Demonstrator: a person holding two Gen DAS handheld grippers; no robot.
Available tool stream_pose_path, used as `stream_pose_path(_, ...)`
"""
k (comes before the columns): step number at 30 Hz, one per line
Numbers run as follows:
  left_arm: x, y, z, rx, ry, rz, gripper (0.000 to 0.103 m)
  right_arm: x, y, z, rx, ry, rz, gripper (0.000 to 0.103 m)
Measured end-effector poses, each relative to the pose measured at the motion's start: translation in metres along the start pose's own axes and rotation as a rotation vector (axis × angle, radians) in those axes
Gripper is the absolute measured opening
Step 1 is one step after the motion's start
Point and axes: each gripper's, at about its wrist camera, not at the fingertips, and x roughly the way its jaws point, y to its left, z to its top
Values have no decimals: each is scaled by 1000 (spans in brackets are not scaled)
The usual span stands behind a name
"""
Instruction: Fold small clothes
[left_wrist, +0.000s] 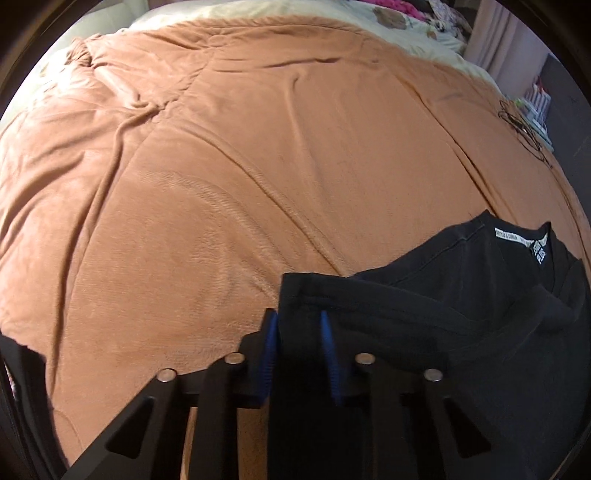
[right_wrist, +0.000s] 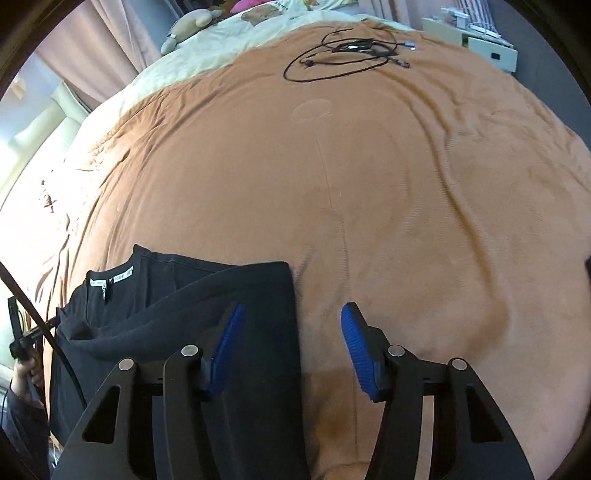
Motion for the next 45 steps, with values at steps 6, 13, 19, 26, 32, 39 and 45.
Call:
stream_pose_path(6, -10, -1, -1, 7, -38, 3, 7, 36, 5, 19, 4, 54, 7, 38)
stream_pose_path(13, -40, 3, -2, 9, -85, 11, 6, 21, 18, 23, -50, 18, -44, 1)
stream_pose_path(19, -83, 4, -3, 5, -147, -2, 5, -31, 34, 22, -93, -58, -42, 0)
stream_pose_path(26, -134, 2, 2, -9, -241, 1, 5, -94, 50, 13, -129, -154, -26, 0)
stream_pose_path(32, -150, 7, 21, -57, -286, 24, 5, -116, 56, 13, -113, -220, -48, 0)
stream_pose_path(39, -121, 1, 42, -39, -262, 64, 5, -85, 59, 23, -110, -207, -84, 0)
stream_pose_path(45, -75, 2, 55, -35, -218, 95, 5, -43, 56, 45, -103, -172, -105, 0)
